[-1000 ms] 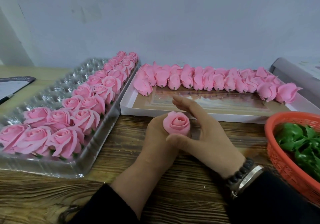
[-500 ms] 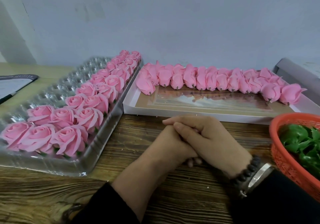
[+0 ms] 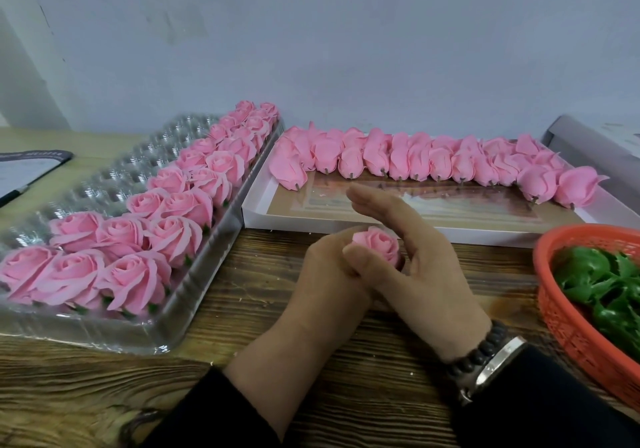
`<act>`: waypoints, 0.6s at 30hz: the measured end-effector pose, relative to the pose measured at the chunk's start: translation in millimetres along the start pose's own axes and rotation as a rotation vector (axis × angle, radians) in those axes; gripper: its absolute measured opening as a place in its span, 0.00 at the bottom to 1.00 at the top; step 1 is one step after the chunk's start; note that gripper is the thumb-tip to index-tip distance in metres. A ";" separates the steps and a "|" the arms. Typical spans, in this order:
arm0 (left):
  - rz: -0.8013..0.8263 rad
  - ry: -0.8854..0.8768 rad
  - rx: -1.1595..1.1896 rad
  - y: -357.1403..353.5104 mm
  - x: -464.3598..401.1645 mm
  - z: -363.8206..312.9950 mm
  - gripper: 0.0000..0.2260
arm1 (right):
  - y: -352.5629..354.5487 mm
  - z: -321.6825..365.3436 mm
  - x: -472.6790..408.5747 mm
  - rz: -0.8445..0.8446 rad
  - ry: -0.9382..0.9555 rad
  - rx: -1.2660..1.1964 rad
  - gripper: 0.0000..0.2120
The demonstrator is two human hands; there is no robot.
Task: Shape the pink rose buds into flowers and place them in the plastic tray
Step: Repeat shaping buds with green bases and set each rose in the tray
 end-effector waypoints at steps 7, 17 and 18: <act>-0.015 0.027 0.024 -10.5 1.4 -5.1 0.08 | -4.7 1.9 -2.8 -0.028 0.011 0.141 0.14; 0.151 0.172 0.042 -1.8 8.8 -7.8 0.14 | -1.3 2.7 -1.8 0.289 -0.026 0.119 0.24; 0.120 0.127 0.078 0.1 6.6 -8.4 0.10 | 0.7 -0.7 -2.9 0.264 -0.035 0.098 0.32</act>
Point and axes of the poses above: each hand's wrist, its own x-axis away from the middle knuckle, its own y-axis out of the back of the hand, z = x × y, the point moved 3 cm from there along -x, towards the middle knuckle
